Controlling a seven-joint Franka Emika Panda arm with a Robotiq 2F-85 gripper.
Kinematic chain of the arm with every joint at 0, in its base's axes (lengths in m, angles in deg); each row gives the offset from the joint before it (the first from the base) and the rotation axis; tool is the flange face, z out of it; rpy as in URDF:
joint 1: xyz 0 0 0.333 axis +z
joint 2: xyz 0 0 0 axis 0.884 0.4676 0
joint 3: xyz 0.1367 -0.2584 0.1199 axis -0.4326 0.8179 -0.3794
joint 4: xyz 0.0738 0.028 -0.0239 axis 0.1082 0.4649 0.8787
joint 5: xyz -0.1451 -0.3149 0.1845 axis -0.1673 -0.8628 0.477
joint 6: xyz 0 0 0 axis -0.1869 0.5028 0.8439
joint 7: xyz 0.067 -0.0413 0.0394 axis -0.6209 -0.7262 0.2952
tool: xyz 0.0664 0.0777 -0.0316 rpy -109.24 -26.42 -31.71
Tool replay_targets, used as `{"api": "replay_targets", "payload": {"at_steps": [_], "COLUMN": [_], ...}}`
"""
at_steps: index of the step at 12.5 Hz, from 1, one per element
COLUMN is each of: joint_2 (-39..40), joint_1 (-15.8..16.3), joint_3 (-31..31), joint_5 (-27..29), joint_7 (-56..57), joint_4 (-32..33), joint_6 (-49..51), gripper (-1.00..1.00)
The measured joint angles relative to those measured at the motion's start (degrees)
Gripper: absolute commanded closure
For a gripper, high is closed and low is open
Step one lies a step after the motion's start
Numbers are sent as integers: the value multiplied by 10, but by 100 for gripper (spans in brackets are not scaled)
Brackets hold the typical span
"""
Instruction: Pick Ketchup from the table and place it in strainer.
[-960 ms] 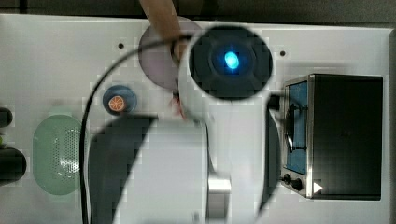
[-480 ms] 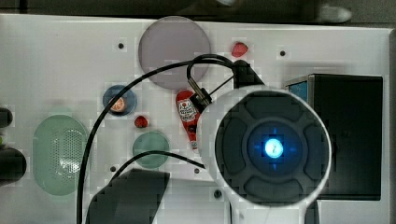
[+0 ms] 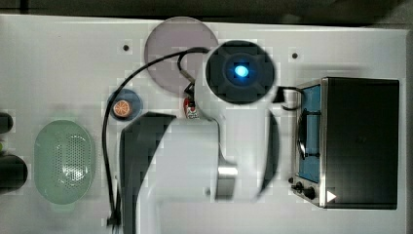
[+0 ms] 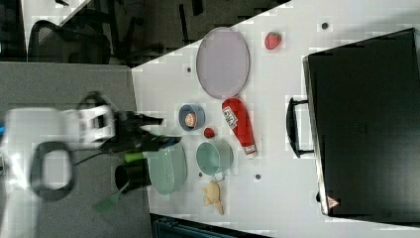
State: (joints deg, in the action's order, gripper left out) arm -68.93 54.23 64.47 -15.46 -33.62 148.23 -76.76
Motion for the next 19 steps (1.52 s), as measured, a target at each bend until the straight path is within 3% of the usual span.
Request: {"api": "replay_targets", "payload": {"at_steps": [4,11,14,19], "joint_2": [77,123,164,234], "joint_1": [7,6,6,8], "joint_3": [-18,-23,-24,-20], "joint_5": [1,0,-3,-12], "joint_7": [148,345,386,407], "joint_4": [70,124,139,204], "joint_6": [-97,-281,-370,-416], "gripper": [-100,-100,-100,-100]}}
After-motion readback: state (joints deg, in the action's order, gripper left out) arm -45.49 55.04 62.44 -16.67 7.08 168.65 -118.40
